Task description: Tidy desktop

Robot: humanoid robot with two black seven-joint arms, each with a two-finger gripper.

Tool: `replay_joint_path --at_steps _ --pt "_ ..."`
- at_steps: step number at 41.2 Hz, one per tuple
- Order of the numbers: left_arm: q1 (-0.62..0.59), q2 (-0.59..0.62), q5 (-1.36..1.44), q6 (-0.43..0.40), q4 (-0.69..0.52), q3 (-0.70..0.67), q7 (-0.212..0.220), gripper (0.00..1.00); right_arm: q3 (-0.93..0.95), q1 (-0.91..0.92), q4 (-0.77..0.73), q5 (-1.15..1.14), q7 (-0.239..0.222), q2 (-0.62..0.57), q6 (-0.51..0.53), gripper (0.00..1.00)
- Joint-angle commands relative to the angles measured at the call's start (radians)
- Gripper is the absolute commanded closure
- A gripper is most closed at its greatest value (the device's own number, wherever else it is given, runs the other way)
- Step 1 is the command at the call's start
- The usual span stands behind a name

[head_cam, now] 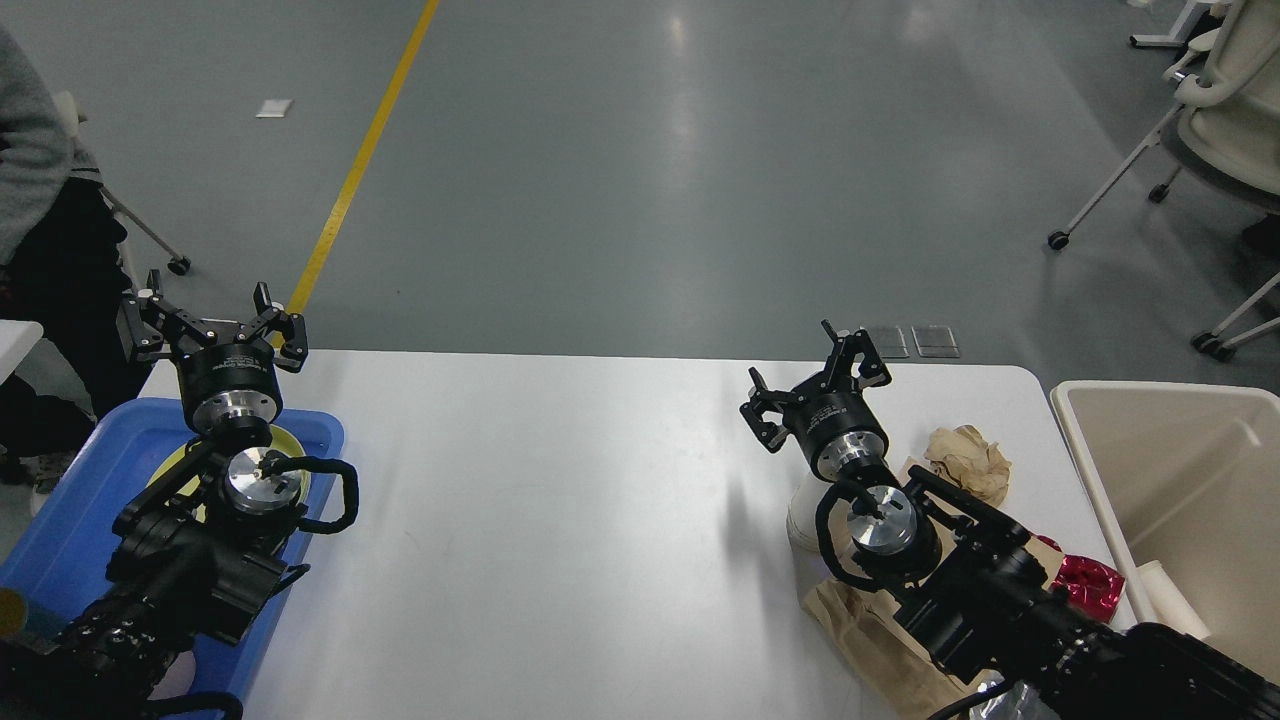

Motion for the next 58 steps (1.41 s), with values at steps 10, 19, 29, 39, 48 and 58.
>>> replay_joint_path --at_steps 10,19,29,39,48,58 --pt "0.002 0.004 -0.003 0.004 0.002 -0.006 0.004 0.01 0.000 0.000 -0.001 0.000 0.000 0.000 0.000 0.00" --pt "0.008 0.020 -0.003 0.003 0.002 -0.008 0.010 0.01 0.000 0.000 -0.001 0.000 0.000 0.000 0.000 0.00" --pt "0.022 0.018 -0.005 0.009 0.002 -0.041 -0.004 0.01 0.000 0.000 -0.001 0.000 0.000 0.000 0.000 0.00" --pt "0.029 0.041 0.009 -0.011 0.002 -0.028 0.065 0.01 0.000 0.000 0.001 0.000 0.000 0.000 0.000 0.00" --pt "0.003 0.078 0.014 -0.138 0.055 -0.014 0.166 0.01 0.000 0.000 0.001 0.000 0.000 0.000 0.000 0.00" --pt "-0.070 0.087 0.135 -0.290 0.227 0.098 0.220 0.01 0.000 0.000 -0.001 0.000 0.000 0.000 0.000 0.00"
